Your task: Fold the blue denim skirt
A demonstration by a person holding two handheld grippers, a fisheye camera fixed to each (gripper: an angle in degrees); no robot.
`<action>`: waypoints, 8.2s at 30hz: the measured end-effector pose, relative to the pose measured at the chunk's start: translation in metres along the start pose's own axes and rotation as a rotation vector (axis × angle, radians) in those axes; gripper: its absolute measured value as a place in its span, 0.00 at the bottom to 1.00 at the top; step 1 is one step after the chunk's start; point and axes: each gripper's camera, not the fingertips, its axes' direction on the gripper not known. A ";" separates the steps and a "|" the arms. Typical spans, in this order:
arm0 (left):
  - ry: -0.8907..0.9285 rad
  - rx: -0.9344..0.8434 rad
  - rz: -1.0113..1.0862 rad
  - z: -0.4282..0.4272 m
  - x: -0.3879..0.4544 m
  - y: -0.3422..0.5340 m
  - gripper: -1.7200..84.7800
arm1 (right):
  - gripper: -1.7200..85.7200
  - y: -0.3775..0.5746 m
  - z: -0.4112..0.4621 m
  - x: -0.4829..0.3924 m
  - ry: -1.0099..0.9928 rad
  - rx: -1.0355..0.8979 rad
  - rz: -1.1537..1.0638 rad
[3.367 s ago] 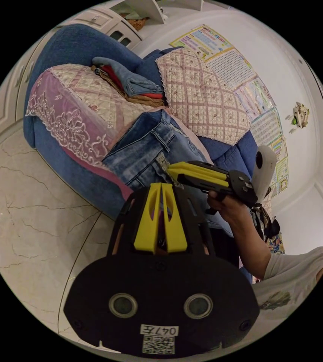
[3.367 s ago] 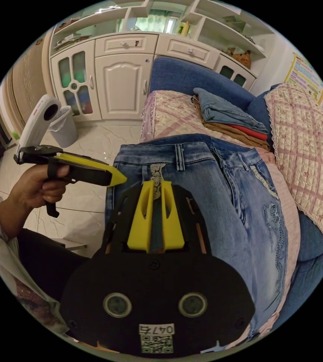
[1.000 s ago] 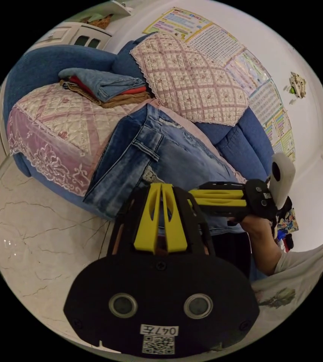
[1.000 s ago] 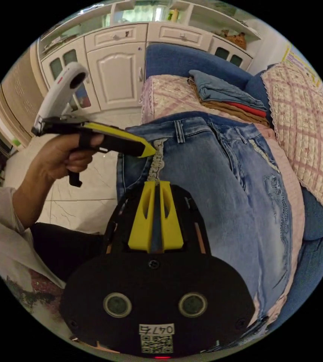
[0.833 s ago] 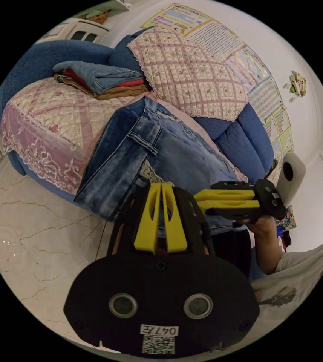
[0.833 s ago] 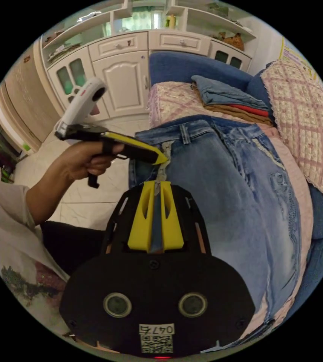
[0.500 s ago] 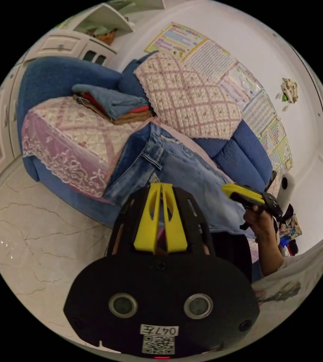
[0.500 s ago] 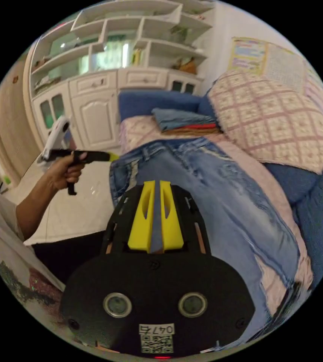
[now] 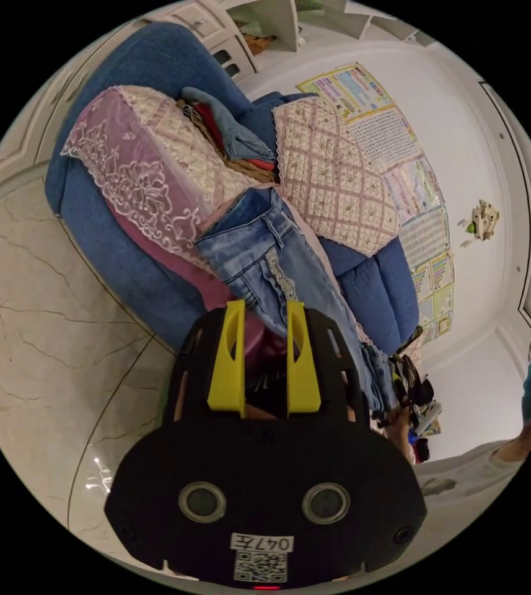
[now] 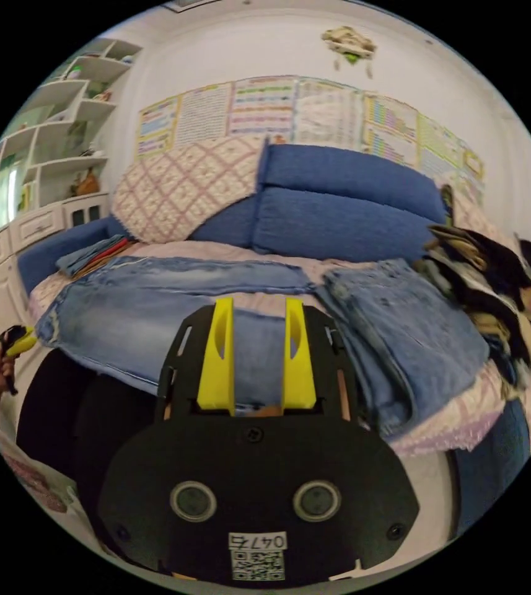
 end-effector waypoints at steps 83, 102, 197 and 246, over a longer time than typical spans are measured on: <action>-0.338 -0.061 0.144 0.725 0.331 -0.113 0.02 | 0.02 -0.230 0.792 0.346 -0.275 -0.536 0.251; -0.290 -0.064 0.350 0.803 0.306 -0.064 0.09 | 0.05 -0.227 0.666 0.394 -0.331 -0.326 0.306; -0.029 -0.232 0.337 0.693 0.160 -0.002 0.01 | 0.08 -0.370 0.500 -0.021 -1.017 -0.355 0.127; -0.017 0.170 0.496 0.674 0.265 -0.002 0.06 | 0.00 -0.429 0.496 0.099 -1.013 -0.322 0.519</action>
